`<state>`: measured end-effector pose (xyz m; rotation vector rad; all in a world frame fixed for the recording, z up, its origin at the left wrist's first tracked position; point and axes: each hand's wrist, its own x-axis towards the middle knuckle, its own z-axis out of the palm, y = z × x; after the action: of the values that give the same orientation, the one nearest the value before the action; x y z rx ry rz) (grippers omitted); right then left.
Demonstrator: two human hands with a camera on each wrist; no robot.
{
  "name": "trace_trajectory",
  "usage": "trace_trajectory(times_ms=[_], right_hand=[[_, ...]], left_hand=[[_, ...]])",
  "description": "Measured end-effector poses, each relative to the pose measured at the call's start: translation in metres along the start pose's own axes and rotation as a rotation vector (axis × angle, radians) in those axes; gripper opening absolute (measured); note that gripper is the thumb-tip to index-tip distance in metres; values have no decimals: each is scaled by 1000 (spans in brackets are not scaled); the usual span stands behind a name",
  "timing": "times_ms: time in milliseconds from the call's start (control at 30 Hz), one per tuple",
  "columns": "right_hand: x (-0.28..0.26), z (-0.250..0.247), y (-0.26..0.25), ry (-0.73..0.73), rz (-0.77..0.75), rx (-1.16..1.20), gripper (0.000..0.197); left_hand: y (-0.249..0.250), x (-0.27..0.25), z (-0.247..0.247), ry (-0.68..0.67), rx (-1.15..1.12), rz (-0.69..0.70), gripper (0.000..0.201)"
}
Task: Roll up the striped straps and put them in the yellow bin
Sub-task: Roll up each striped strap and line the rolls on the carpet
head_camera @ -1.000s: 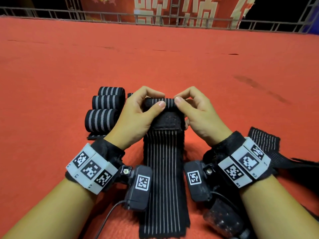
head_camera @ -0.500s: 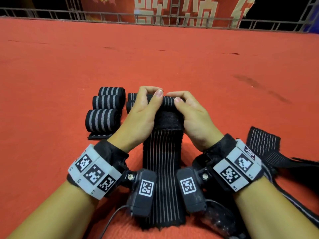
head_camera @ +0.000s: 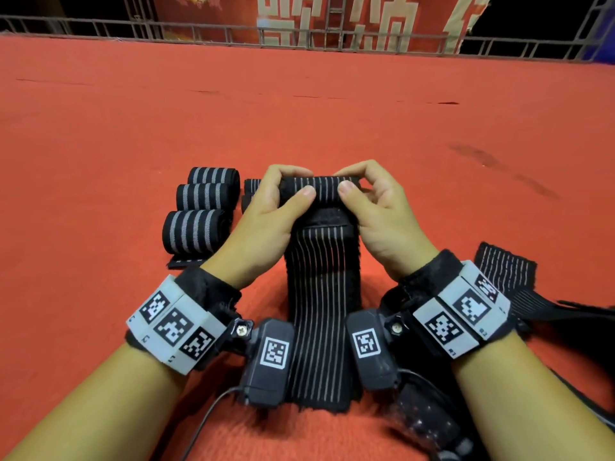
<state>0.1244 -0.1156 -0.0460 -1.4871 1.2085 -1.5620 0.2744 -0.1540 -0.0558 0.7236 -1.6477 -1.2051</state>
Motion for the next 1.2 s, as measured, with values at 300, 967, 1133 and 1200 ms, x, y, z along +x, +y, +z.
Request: trace_trajectory(times_ms=[300,967,1133,1200], right_hand=[[1,3,-2,-27,159,1,18],[2,-5,-1,11,122,60,10],[3,-7,1,-2,56,26,13],[3,-6,1,3,57,33,14]], left_hand=[[-4,0,2,-1,56,49,15],[0,3,-8,-3,-22,14,23],[1,1,-9,-14,23,-16,21],[2,1,-10,4,23,-3,20]])
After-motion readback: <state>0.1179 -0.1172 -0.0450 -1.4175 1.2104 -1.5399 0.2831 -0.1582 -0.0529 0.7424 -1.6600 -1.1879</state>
